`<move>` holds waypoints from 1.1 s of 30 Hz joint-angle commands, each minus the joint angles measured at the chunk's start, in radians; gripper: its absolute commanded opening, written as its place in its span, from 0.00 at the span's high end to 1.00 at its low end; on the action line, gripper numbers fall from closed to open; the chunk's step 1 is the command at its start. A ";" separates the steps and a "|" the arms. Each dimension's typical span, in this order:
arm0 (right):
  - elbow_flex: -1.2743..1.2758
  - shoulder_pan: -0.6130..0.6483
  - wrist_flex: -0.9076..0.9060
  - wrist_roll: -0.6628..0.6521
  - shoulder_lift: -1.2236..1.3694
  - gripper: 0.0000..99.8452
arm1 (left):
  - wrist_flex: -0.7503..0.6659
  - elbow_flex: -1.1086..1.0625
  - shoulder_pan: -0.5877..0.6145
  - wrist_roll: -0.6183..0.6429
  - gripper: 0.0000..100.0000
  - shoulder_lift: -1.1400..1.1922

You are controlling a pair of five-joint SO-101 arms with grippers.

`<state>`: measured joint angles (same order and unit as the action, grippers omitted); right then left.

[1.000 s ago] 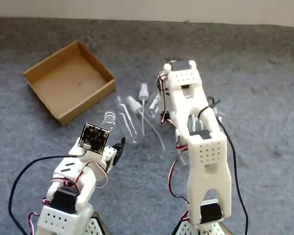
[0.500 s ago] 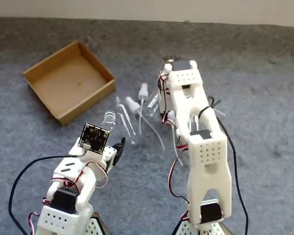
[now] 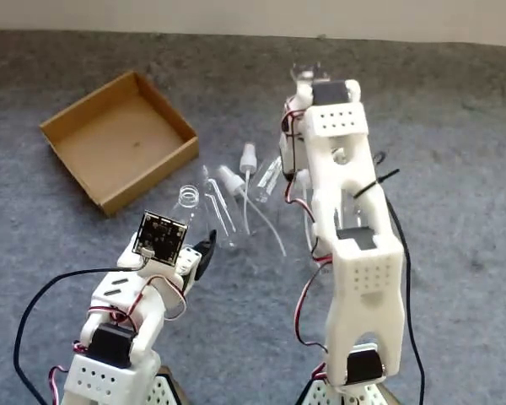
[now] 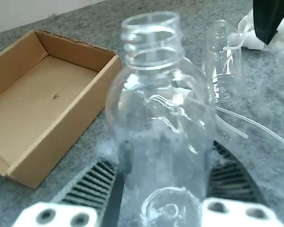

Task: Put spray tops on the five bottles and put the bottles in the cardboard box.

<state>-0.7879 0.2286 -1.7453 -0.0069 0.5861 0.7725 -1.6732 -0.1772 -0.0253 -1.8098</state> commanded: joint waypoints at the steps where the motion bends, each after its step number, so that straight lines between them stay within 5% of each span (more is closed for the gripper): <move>1: -0.018 -0.016 -0.022 -0.006 -0.209 1.00 | -0.026 -0.022 -0.102 0.002 0.89 -0.013; 18: 0.174 0.047 -0.021 0.000 -0.866 1.00 | 0.017 -0.022 -0.397 -0.002 0.89 -0.007; 27: 0.174 0.148 -0.005 0.002 -0.957 1.00 | 0.048 -0.022 -0.415 -0.002 0.89 -0.008; 33: 0.174 0.147 0.001 0.204 -0.961 1.00 | 0.048 -0.022 -0.417 -0.002 0.89 -0.007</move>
<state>-0.6068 0.3636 -1.7469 0.1036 -0.3452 0.8186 -1.6747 -0.5792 -0.0253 -1.8098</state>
